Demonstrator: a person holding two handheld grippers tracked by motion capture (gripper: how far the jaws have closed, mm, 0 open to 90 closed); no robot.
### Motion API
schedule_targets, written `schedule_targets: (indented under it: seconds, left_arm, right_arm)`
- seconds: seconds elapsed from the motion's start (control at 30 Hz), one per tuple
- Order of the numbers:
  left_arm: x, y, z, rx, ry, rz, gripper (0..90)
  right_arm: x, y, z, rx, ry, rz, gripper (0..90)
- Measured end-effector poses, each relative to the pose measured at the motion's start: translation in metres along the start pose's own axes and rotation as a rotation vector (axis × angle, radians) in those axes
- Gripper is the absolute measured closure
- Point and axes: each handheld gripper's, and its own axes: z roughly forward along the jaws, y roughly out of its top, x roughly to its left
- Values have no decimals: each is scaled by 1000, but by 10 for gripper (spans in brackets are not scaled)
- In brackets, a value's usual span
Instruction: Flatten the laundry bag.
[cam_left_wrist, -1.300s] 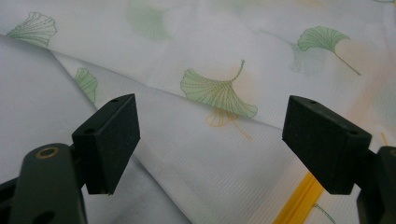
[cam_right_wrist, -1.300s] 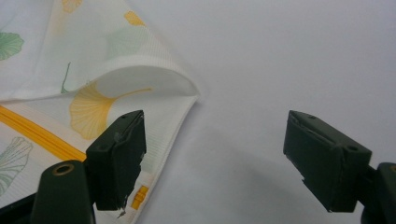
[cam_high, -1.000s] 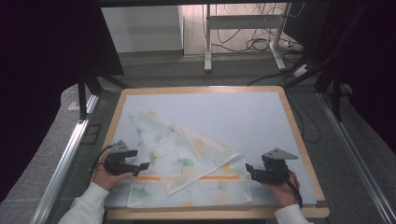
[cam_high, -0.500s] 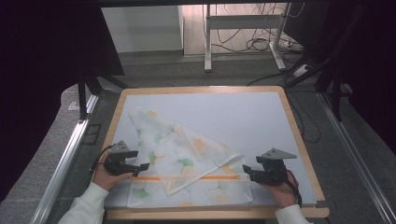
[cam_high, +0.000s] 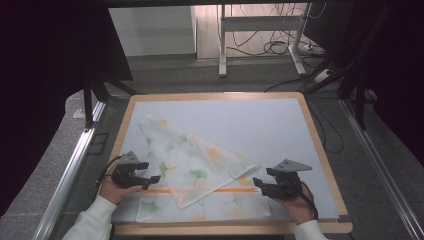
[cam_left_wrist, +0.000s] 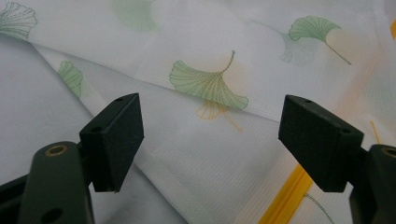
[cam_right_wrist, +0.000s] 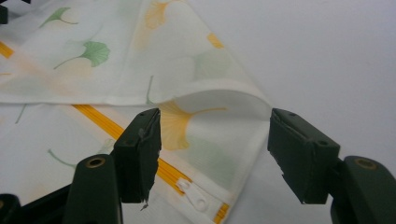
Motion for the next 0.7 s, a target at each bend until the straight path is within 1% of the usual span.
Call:
schedule_targets:
  seconds: [0.03, 0.1, 0.3, 0.33, 0.5, 0.57, 0.7]
  left_arm:
    - [0, 0, 0, 2, 1, 1, 220]
    - [0, 0, 0, 2, 2, 1, 219]
    - [0, 0, 1, 4, 4, 1, 217]
    - [0, 0, 1, 5, 4, 2, 216]
    - [0, 0, 1, 4, 4, 1, 215]
    - [0, 0, 1, 6, 4, 2, 215]
    - [0, 0, 1, 9, 4, 1, 215]
  right_arm:
    - [4, 2, 1, 1, 11, -8, 352]
    - [6, 3, 2, 9, 22, -12, 357]
    - [12, 5, 5, 9, 38, -24, 361]
    - [14, 7, 6, 11, 48, -30, 362]
    - [19, 9, 9, 12, 65, -37, 362]
    - [24, 11, 12, 13, 83, -43, 362]
    - [29, 15, 16, 21, 97, -55, 363]
